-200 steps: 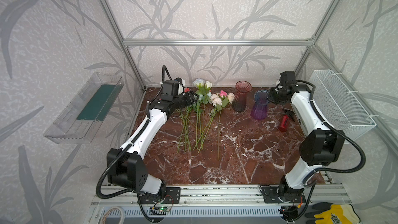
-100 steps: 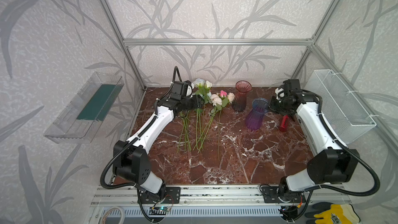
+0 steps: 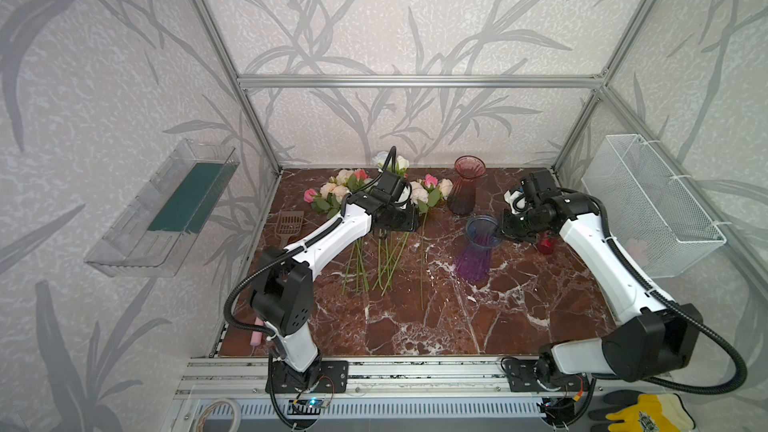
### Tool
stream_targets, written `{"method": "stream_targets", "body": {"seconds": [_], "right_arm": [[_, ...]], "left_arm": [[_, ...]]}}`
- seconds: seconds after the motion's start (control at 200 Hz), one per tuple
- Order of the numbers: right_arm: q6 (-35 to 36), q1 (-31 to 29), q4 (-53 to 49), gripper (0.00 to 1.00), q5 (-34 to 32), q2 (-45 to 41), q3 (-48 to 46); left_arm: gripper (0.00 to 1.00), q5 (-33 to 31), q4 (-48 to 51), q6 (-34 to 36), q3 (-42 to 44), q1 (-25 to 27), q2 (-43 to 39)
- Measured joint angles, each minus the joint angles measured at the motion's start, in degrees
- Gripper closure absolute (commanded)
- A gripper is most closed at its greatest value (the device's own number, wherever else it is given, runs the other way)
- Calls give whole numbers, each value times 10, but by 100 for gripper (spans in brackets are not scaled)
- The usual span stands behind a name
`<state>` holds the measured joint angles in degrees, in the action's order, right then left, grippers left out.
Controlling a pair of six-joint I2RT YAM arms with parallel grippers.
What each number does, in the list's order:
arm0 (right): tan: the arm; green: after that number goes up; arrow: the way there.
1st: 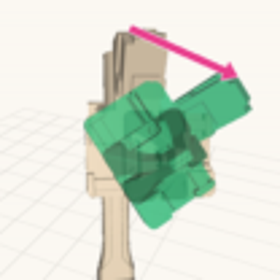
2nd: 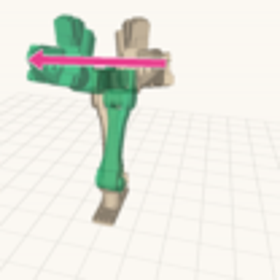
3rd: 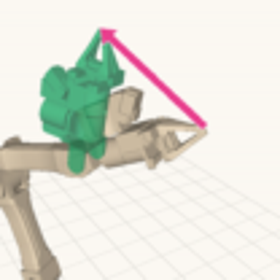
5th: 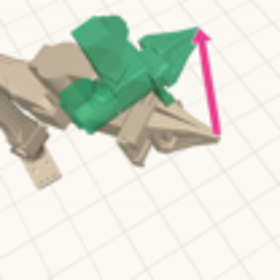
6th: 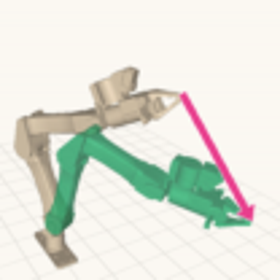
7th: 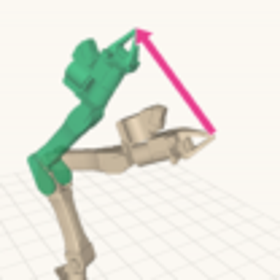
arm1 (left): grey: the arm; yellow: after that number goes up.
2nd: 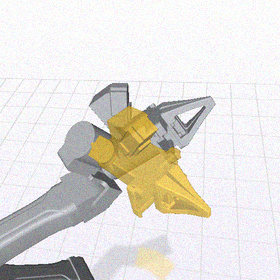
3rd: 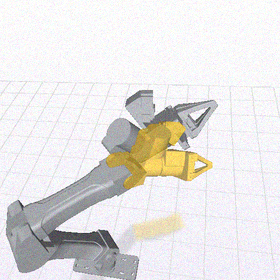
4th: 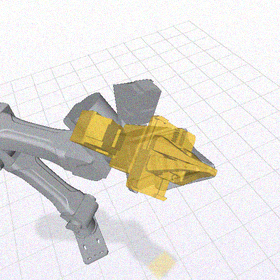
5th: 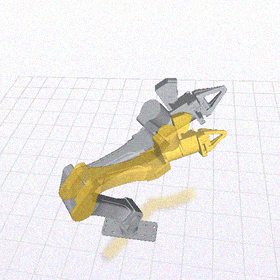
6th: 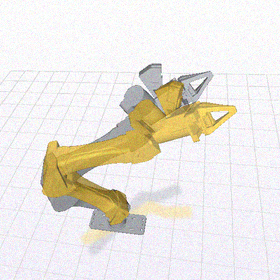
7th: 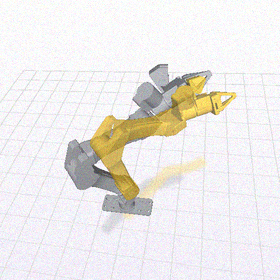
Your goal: Arrange the flowers into the vase
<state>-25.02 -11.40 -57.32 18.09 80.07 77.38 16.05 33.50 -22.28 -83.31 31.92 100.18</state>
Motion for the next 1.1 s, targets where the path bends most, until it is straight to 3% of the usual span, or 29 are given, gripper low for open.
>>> {"method": "stream_targets", "body": {"seconds": [0.06,0.23,0.315,0.665,0.915,1.1], "right_arm": [[1,0,-2,93,0,-1,0],[7,0,0,87,3,-1,-1],[9,0,5,77,14,-1,-4],[17,0,39,54,31,-19,-11],[35,2,31,52,-25,-83,-11],[41,2,30,52,-58,-150,-11]], "left_arm": [[43,-10,6,5,-3,12,13],[41,-29,23,14,-11,42,50],[41,-30,38,18,-26,51,76],[43,-38,58,22,-56,56,148],[54,-42,58,20,-59,66,188],[71,-44,57,19,-68,67,215]]}}
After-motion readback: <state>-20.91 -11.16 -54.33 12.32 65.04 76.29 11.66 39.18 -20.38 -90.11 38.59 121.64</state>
